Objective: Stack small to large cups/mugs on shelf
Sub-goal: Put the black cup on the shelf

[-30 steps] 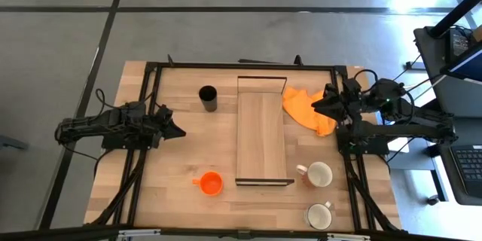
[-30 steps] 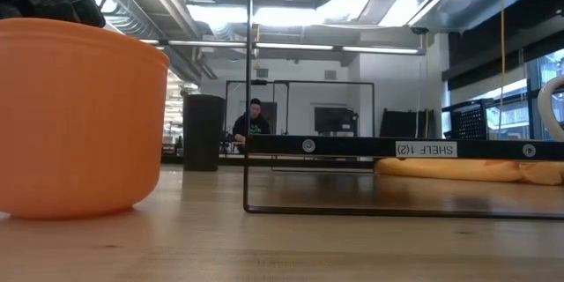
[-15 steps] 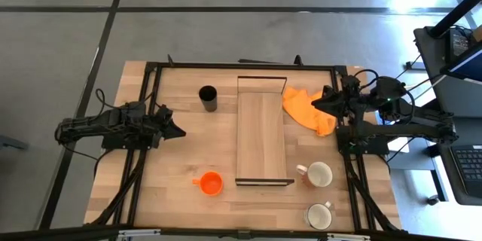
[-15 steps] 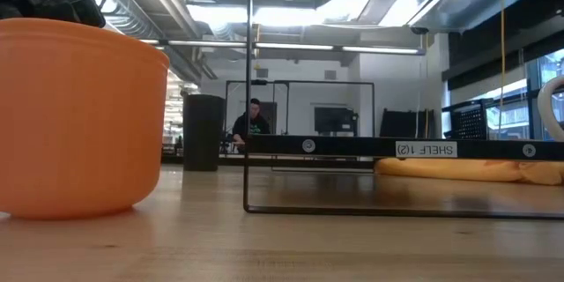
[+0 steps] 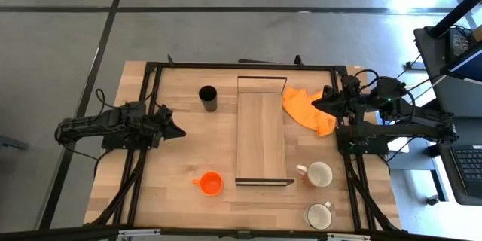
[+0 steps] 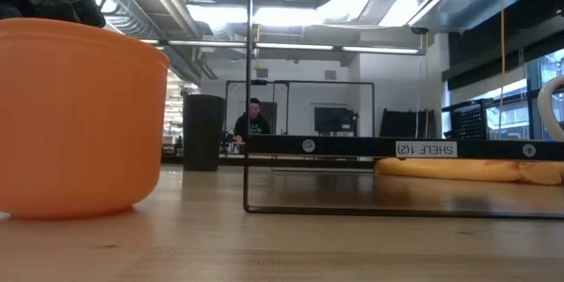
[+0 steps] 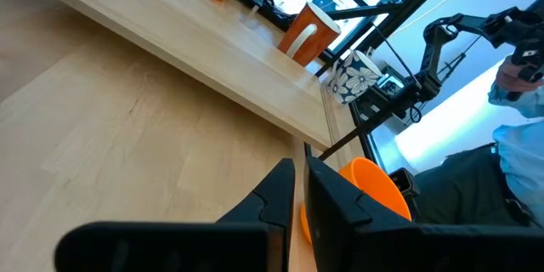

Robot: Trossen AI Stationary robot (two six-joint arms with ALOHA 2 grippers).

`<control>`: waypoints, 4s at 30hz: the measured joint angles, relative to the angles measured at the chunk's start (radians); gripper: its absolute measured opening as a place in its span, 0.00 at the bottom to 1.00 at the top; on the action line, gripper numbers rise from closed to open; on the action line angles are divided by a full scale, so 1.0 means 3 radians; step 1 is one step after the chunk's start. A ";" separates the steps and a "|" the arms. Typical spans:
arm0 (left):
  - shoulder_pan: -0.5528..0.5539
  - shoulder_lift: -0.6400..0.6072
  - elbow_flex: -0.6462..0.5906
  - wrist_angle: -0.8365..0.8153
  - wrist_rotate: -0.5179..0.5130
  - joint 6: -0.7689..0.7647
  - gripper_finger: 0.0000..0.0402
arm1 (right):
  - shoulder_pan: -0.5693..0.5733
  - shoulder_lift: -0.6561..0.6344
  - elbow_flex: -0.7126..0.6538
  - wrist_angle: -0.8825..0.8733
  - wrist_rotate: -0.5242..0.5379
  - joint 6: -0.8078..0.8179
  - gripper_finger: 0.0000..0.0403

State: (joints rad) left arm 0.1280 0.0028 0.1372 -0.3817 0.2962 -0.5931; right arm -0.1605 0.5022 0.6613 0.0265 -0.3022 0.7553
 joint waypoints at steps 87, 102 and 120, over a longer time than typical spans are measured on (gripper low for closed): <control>0.0000 0.0000 0.0001 0.0430 -0.0717 -0.1217 0.06 | -0.0003 0.0263 -0.0001 0.0043 0.2163 -0.0325 0.27; -0.0001 0.0000 0.0001 0.0560 -0.1487 -0.0712 0.06 | -0.0003 0.0305 -0.0003 0.0015 0.2262 -0.0264 0.27; 0.0001 0.0017 0.0001 0.0614 -0.2309 -0.0890 0.06 | -0.0003 0.0305 -0.0003 -0.0047 0.2251 -0.0265 0.27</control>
State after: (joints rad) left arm 0.1283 0.0079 0.1375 -0.1976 -0.3965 -0.8601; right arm -0.1616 0.5938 0.6605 0.0124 0.3733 0.6758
